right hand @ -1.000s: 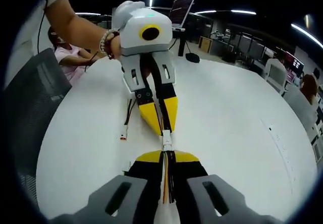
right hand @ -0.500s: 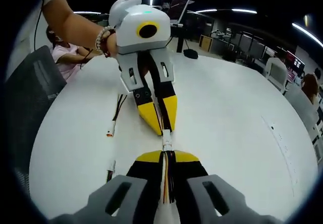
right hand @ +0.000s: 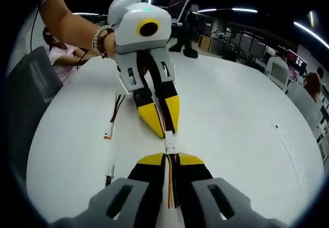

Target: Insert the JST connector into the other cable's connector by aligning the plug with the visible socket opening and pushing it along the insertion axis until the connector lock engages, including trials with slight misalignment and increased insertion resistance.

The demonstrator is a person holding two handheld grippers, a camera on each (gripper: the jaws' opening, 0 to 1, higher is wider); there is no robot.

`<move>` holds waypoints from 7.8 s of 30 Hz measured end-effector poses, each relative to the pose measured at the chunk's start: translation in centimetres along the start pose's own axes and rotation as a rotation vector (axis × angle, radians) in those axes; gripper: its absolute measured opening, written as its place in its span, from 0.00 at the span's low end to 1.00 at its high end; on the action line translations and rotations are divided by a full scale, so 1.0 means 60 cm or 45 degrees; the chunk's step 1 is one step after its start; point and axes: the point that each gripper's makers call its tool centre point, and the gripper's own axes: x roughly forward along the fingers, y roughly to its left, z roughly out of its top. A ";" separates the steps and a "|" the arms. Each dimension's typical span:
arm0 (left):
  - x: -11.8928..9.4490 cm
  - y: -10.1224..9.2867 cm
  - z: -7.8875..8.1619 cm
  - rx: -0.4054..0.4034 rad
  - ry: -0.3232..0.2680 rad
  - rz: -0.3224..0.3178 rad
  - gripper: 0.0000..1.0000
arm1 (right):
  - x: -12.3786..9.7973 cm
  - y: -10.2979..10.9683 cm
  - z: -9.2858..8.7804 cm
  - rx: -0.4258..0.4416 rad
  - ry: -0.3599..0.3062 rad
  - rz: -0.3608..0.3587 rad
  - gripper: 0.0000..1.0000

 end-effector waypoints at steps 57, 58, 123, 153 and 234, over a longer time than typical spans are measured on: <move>-0.161 -0.133 0.044 0.034 -0.045 0.087 0.08 | -0.113 0.139 0.083 0.011 -0.042 -0.108 0.11; -0.161 -0.134 0.043 0.029 -0.045 0.085 0.08 | -0.113 0.140 0.082 0.013 -0.041 -0.105 0.11; -0.063 -0.119 -0.041 -0.080 -0.002 -0.056 0.01 | -0.044 0.124 -0.014 0.126 0.014 -0.033 0.04; -0.070 -0.124 -0.022 -0.079 -0.029 -0.050 0.01 | -0.023 0.138 0.023 0.113 -0.032 -0.002 0.04; -0.098 -0.124 -0.016 -0.095 -0.095 -0.139 0.01 | -0.027 0.146 0.050 0.188 -0.166 0.070 0.04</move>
